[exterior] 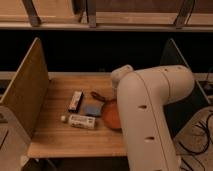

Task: Drag the ceramic bowl in a circle

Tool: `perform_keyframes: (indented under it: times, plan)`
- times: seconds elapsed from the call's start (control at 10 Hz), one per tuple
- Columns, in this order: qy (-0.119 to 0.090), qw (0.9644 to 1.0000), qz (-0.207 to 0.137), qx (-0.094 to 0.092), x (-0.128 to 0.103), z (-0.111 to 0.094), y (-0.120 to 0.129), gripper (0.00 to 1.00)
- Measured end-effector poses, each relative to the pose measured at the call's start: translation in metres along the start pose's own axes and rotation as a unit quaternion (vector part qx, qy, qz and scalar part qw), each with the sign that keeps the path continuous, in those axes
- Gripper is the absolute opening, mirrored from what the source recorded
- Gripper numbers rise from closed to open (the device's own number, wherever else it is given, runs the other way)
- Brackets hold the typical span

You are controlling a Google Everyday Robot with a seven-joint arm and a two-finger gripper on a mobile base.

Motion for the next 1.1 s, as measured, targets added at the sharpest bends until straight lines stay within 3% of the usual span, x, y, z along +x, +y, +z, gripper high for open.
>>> perform_keyframes:
  times: [0.2, 0.5, 0.7, 0.9, 1.1]
  plan:
    - [0.006, 0.9999, -0.015, -0.004, 0.019, -0.006, 0.013, 0.11]
    - [0.043, 0.9987, 0.008, 0.025, 0.063, -0.001, -0.015, 0.11]
    - [0.068, 0.9961, 0.039, 0.041, 0.084, 0.006, -0.04, 0.11]
    - [0.079, 0.9939, 0.061, 0.048, 0.086, 0.015, -0.06, 0.11]
    - [0.072, 0.994, 0.064, 0.052, 0.063, 0.017, -0.072, 0.11]
